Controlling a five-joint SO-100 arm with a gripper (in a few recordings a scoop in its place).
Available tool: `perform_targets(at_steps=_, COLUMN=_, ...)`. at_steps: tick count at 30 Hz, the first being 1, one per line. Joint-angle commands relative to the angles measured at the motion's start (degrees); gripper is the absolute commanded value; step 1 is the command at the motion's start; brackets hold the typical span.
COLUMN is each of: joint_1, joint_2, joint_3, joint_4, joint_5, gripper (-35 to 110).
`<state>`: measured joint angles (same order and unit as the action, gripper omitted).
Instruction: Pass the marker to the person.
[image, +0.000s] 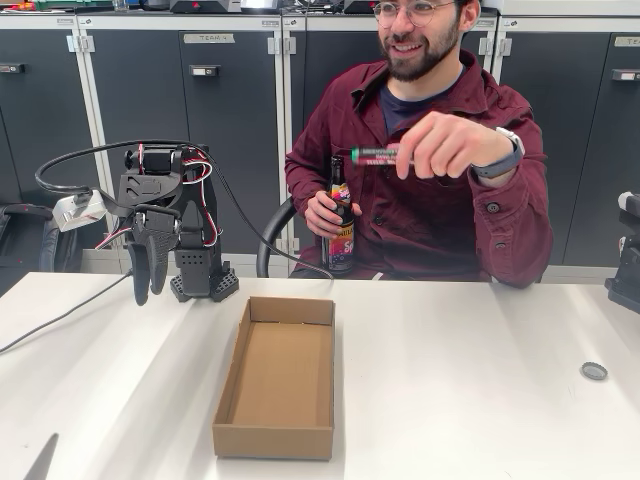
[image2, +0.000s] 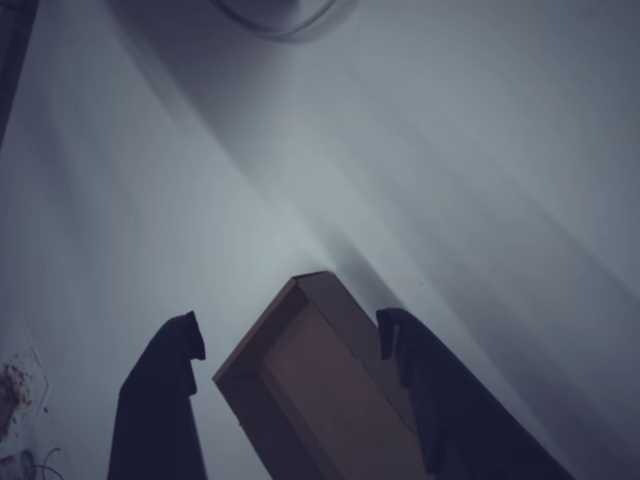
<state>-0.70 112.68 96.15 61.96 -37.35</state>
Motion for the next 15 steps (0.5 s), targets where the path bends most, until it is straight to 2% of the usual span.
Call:
perform_targets(at_steps=1, joint_1=-0.3, joint_2=3.0, joint_3=-1.2, joint_4=-0.1, joint_5=-0.5, gripper=38)
perform_targets(at_steps=15, joint_1=-0.2, joint_2=3.1, joint_3=-1.8, joint_4=0.4, joint_5=-0.4, gripper=39)
